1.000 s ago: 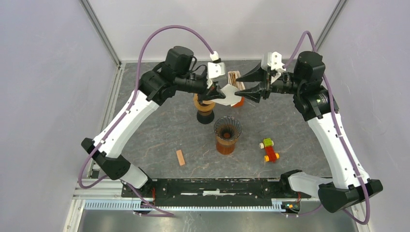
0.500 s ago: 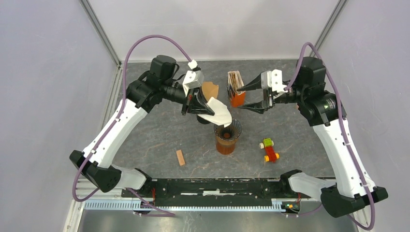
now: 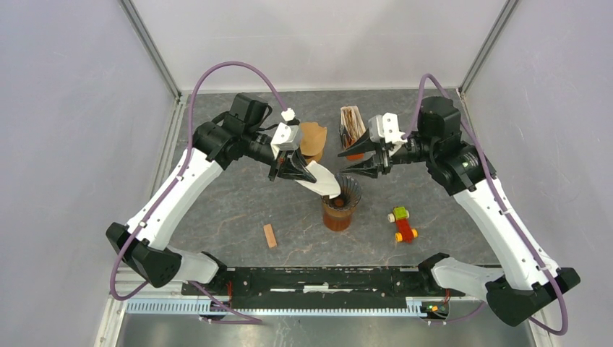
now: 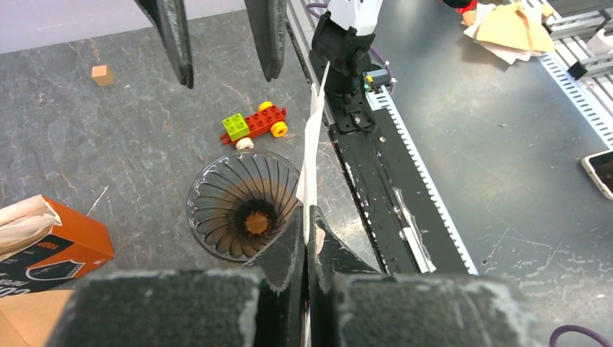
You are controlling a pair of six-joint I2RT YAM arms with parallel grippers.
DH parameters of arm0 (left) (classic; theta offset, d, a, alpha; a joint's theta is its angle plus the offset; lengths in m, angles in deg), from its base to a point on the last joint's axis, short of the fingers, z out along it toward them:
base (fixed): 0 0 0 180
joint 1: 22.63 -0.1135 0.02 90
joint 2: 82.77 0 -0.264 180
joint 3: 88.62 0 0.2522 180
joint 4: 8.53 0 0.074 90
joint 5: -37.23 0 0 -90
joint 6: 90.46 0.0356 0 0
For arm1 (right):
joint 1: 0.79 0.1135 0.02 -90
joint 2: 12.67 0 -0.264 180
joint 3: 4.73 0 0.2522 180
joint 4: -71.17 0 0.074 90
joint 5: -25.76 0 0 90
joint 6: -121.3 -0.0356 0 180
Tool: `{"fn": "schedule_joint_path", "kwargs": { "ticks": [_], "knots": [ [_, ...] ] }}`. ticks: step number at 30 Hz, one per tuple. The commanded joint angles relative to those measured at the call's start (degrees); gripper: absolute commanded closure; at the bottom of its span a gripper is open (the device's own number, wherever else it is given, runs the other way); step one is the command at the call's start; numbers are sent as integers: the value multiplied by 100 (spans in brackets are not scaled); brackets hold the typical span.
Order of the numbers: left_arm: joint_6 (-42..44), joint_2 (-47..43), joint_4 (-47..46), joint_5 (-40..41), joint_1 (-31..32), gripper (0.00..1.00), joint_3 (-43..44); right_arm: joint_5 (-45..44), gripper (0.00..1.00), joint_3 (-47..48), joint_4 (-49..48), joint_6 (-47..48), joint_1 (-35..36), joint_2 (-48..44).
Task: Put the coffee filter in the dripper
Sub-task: Pick up the coffee filter from the coffee filter holder.
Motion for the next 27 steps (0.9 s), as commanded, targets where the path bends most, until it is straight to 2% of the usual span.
{"fn": "schedule_joint_path", "kwargs": {
  "ticks": [1,7,27],
  "knots": [
    [480,-70,34,73,-6,98,-30,-266,57,61,-589,-475,43,17],
    [444,-57,-15,317,18,98,-18,-12,57,-26,-901,-872,68,40],
    [251,47,-174,566,89,98,92,34,57,-353,-1236,-1177,209,67]
  ]
}}
